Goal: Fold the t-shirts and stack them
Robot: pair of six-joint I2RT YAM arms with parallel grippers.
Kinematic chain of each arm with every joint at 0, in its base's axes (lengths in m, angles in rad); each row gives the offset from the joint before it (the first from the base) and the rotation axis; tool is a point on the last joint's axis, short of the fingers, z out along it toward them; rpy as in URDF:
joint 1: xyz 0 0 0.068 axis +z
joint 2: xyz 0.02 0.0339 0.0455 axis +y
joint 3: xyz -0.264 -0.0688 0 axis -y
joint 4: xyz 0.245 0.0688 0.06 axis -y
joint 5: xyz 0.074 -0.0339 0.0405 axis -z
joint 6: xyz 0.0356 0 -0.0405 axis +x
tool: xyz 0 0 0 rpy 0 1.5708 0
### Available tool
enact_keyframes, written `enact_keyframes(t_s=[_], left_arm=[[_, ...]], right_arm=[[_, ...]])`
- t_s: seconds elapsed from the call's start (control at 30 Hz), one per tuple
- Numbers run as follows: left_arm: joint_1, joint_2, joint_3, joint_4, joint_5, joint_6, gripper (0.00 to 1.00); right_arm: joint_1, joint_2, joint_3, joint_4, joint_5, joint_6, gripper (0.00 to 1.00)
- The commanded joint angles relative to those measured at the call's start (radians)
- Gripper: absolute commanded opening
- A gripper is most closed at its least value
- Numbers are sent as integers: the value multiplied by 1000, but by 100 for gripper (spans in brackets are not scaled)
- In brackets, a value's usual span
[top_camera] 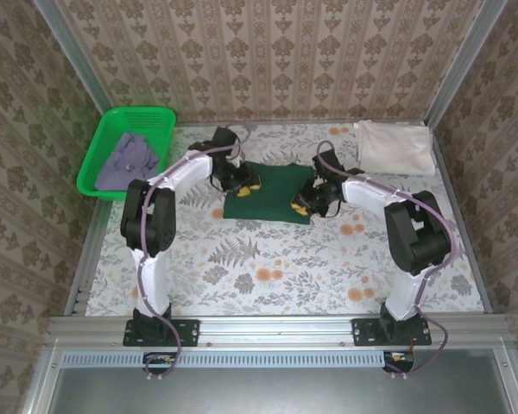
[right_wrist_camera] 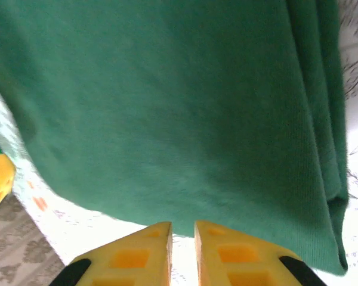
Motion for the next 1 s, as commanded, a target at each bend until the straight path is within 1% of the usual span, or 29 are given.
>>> enact_keyframes(t_s=[0.0, 0.1, 0.17, 0.3, 0.4, 0.43, 0.5, 0.57, 0.67, 0.73, 0.77, 0.8, 0.87, 0.97], left_arm=[[5, 26, -94, 53, -16, 71, 36], [-1, 23, -200, 62, -59, 136, 34], [-2, -7, -290, 78, -94, 167, 34], [-5, -101, -487, 126, -96, 194, 34], [-10, -184, -591, 118, -94, 212, 34], [-37, -214, -621, 112, -94, 215, 34], [-56, -268, -669, 95, -94, 219, 35], [-72, -325, -706, 70, -87, 214, 37], [-83, -435, -718, 12, -82, 201, 41], [-81, -502, -682, -42, -82, 201, 45], [-78, -522, -658, -63, -81, 207, 47], [-71, -537, -625, -81, -78, 216, 48], [-47, -535, -557, -110, -76, 230, 51], [27, -486, -454, -141, -74, 258, 56]], right_arm=[[19, 63, -45, 106, -18, 4, 16], [31, 86, -102, 103, -5, -26, 14], [34, 73, -160, 115, 3, -39, 13], [44, 2, -299, 184, 0, -77, 12], [54, -55, -385, 204, -6, -131, 11], [58, -80, -416, 209, -5, -146, 11], [69, -131, -475, 230, -12, -161, 13], [84, -192, -527, 262, -36, -164, 17], [108, -305, -560, 281, -74, -168, 28], [111, -386, -553, 300, -113, -167, 40], [110, -422, -542, 300, -115, -165, 43], [108, -448, -523, 303, -105, -165, 45], [100, -491, -477, 313, -81, -170, 45], [81, -436, -345, 236, -12, -204, 45]])
